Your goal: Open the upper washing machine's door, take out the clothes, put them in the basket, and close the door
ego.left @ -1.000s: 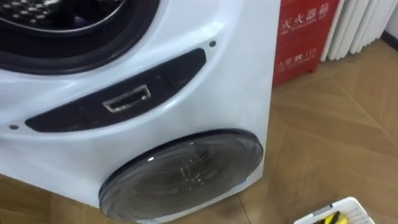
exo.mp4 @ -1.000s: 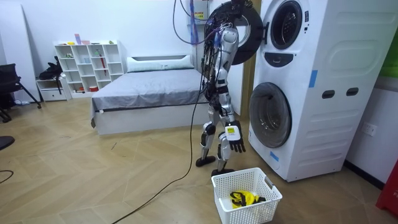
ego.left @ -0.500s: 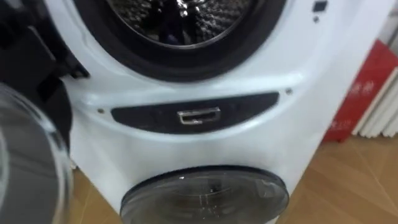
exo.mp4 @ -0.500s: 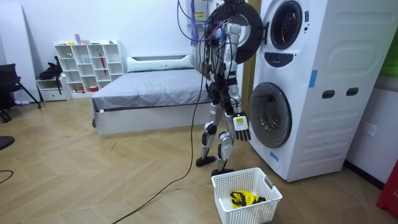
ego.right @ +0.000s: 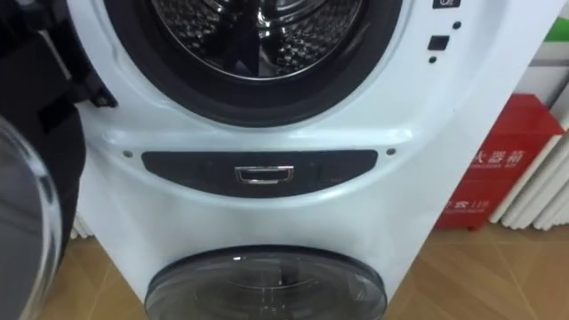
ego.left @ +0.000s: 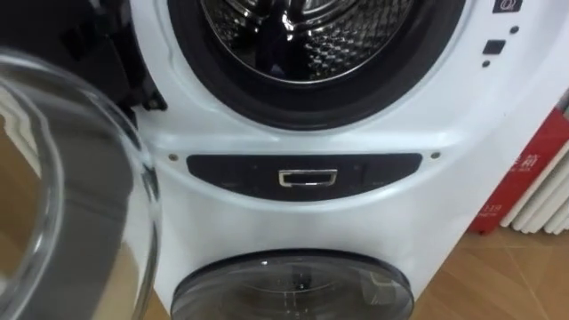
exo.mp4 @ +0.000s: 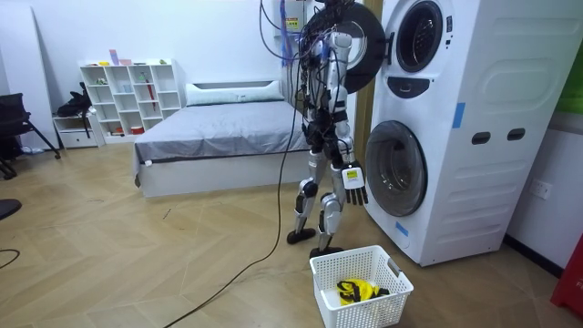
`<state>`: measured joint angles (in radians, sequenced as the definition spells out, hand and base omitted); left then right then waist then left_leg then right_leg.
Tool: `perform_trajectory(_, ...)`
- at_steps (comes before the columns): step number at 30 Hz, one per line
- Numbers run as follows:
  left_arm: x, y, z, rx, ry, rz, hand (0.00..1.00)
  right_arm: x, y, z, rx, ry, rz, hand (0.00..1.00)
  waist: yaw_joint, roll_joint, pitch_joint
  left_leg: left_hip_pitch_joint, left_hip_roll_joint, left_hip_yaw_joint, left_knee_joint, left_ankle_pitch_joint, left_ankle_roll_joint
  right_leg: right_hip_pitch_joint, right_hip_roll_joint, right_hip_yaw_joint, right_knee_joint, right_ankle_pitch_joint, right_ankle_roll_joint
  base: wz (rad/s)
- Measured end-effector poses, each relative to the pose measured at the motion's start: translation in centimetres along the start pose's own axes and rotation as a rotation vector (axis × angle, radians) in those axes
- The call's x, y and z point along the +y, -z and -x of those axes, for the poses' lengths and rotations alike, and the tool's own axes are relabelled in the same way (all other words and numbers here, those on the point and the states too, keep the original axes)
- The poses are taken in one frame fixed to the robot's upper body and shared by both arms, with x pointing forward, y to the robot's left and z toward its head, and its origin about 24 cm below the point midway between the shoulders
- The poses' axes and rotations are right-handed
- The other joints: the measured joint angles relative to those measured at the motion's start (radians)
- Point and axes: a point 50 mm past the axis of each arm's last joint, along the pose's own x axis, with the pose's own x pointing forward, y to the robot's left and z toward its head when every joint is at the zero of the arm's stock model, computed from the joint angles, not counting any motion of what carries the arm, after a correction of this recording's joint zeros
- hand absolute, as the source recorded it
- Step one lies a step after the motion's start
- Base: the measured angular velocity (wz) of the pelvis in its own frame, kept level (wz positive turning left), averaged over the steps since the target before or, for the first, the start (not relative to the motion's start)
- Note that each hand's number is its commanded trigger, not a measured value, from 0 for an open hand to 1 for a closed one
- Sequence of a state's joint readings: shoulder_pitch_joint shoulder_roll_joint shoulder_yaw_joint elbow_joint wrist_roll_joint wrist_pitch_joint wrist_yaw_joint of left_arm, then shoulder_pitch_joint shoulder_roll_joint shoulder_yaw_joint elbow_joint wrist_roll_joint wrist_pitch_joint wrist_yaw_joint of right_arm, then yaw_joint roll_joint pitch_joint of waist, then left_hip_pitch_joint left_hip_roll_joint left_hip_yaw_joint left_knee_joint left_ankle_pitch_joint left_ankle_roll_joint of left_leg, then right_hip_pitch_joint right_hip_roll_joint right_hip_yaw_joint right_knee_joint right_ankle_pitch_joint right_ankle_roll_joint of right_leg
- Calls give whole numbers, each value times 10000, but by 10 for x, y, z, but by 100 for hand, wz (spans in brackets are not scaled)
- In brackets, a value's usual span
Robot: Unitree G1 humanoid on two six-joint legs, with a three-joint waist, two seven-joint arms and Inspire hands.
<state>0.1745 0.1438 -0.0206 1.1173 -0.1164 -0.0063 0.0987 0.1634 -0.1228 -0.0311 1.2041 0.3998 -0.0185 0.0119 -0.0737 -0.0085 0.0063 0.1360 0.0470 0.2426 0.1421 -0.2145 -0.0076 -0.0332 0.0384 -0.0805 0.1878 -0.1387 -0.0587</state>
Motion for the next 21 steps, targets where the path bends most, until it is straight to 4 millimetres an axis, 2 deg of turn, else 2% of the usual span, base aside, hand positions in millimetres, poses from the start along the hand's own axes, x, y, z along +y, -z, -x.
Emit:
perform_trajectory(4,5,6,1,163,-303,387,0,1,1,0,106,-107,81,0,53,-27,-9,46,52,-37,-68,-44,-27,7,56,-38,10,13,-21,0)
perform_trajectory(10,8,6,1,142,-583,528,0,2,2,0,284,-270,328,0,392,-105,-7,116,212,-12,247,-230,-151,195,182,-177,109,-93,-134,3)
perform_trajectory(12,10,-2,0,-116,-636,475,0,2,-3,-1,241,-292,810,0,578,-188,9,-420,393,-14,1564,-575,-289,-6,189,-209,621,-335,-244,0)
perform_trajectory(13,12,-3,0,-175,-671,520,0,3,-5,-1,205,-334,989,0,587,-230,17,-611,443,-39,2062,-621,-364,-27,168,-215,738,-394,-276,-3)
perform_trajectory(14,15,-7,0,-346,-720,639,0,6,-12,-2,45,-420,1391,0,580,-250,18,-1148,591,-190,3227,-644,-383,-16,121,-204,797,-411,-346,-6)
perform_trajectory(15,15,-15,0,-632,-661,680,0,7,-20,-3,-114,-420,1793,0,540,-174,53,-1706,781,-484,4456,-614,-381,-7,194,-228,857,-421,-442,-4)
perform_trajectory(16,14,-19,0,-822,-567,703,0,6,-23,-4,-181,-398,1941,0,530,-116,46,-1956,877,-585,4987,-597,-375,0,244,-270,883,-431,-486,0)
perform_trajectory(17,8,-28,0,-1173,-316,742,0,3,-29,-4,-360,-333,2123,0,534,-9,44,-2271,1114,-645,5780,-589,-355,3,368,-329,946,-441,-579,-10)
perform_trajectory(18,1,-33,0,-1282,-46,793,0,1,-35,-4,-513,-263,2382,0,556,160,61,-2261,1258,-681,6502,-560,-348,-1,466,-339,1113,-489,-666,-13)
perform_trajectory(19,-1,-35,0,-1329,79,772,0,2,-38,-4,-595,-260,2452,0,467,249,63,-2156,1320,-707,6795,-509,-356,-3,505,-398,1177,-513,-704,-8)
perform_trajectory(20,-6,-45,-1,-1558,292,624,0,3,-41,-5,-705,-277,2590,0,258,346,90,-1816,1330,-842,7163,-499,-408,-74,532,-699,1273,-557,-744,28)
perform_trajectory(21,-9,-54,-2,-1734,486,504,0,6,-42,-5,-788,-348,2657,0,92,344,89,-1351,1296,-933,7136,-522,-449,-208,544,-906,1331,-550,-755,42)
